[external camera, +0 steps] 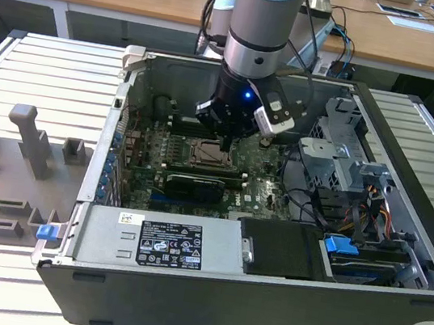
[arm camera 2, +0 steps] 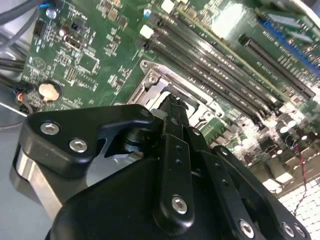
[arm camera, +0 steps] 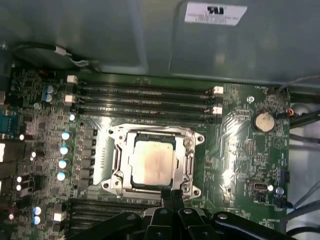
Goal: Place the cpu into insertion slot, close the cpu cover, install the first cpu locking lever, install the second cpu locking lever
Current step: 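Install the second cpu locking lever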
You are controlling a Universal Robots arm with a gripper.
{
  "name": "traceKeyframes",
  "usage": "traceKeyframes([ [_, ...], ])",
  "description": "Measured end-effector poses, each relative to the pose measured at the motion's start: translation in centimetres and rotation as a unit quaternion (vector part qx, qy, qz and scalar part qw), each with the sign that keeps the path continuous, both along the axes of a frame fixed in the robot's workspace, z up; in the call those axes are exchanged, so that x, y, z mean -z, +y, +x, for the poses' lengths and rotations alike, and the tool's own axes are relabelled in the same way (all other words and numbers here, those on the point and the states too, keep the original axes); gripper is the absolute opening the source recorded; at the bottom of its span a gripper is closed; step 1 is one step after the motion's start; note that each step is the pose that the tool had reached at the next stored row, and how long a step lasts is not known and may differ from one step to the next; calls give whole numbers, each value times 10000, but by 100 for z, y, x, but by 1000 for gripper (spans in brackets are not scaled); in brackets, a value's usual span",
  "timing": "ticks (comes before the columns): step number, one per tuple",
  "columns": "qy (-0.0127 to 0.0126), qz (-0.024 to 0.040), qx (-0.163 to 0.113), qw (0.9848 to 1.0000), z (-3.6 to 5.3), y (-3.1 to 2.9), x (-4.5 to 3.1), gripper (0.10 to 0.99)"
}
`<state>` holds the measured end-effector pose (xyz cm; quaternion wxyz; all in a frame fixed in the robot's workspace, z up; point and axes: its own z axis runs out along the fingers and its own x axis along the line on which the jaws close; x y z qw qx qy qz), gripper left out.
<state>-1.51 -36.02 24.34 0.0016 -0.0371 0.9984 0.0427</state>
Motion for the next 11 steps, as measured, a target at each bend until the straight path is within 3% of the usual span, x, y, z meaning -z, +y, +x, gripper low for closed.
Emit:
traceKeyframes([
  [4, 0, 36, -2, 10000, -20, -50, 36, 106],
  [11, 1, 53, -29, 10000, -278, -129, 42, 106],
])
